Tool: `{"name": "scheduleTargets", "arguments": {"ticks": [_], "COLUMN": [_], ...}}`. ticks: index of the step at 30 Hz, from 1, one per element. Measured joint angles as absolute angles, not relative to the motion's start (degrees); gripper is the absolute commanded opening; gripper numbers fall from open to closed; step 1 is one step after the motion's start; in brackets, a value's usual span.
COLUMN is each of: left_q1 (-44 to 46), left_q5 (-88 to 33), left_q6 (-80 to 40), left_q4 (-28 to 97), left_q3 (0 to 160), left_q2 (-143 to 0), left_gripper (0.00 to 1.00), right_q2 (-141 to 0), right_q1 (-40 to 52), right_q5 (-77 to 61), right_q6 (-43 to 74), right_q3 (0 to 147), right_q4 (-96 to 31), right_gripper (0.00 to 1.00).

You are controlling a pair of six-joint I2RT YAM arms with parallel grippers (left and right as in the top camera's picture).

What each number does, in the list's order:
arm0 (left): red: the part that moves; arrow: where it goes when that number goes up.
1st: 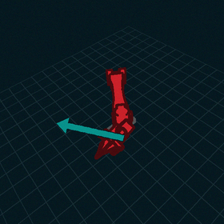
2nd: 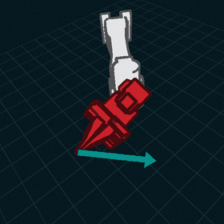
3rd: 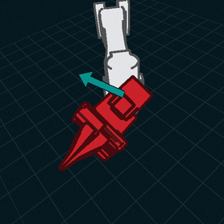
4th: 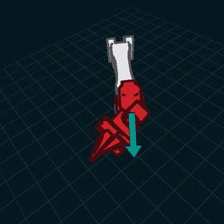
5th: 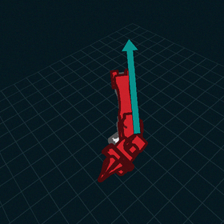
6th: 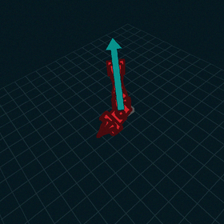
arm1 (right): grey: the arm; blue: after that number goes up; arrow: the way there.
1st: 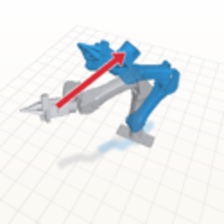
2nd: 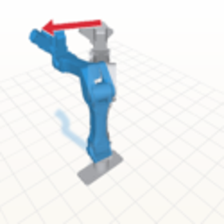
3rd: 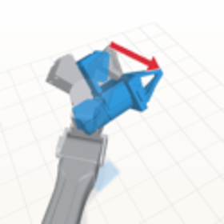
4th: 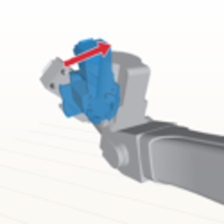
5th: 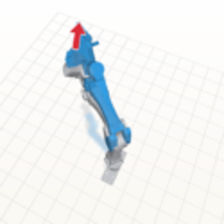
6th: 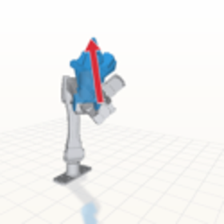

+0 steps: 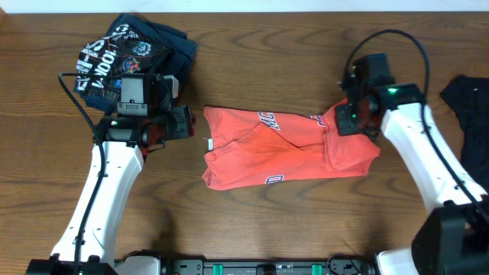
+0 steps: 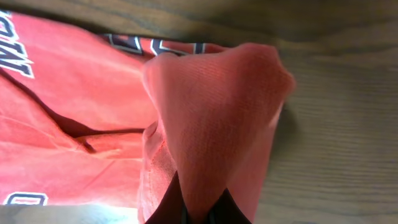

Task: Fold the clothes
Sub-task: 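Carry the right end leftward with the right gripper toward the strip's middle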

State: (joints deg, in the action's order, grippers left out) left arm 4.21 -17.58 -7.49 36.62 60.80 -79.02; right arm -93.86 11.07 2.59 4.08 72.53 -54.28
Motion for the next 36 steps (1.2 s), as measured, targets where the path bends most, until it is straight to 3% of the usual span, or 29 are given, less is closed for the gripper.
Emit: {"name": "scheduleTargets", "arguments": {"ticks": [8,20,36], "left_q1": [4.2,4.2,4.2], "left_q5": [-17.6,-17.6,-17.6], "left_q6": [-7.5,-7.5,-7.5], "left_q4": [36.6,36.4,35.9], "left_q3": [60.8,60.8,60.8], "left_q2": [-79.0,-79.0,-79.0], "left_gripper": [0.55,0.55,0.55], "right_q2": [-98.0,-92.0,-97.8], "right_q1": [12.4,2.2,13.8], "right_q5": [14.6,20.5,19.3], "right_q6": [7.2,7.7,7.2], "right_q3": [72.2,72.2,72.2], "right_q4": [-59.3,-59.8,-57.5], "right_gripper": [0.01,0.01,0.01]}}
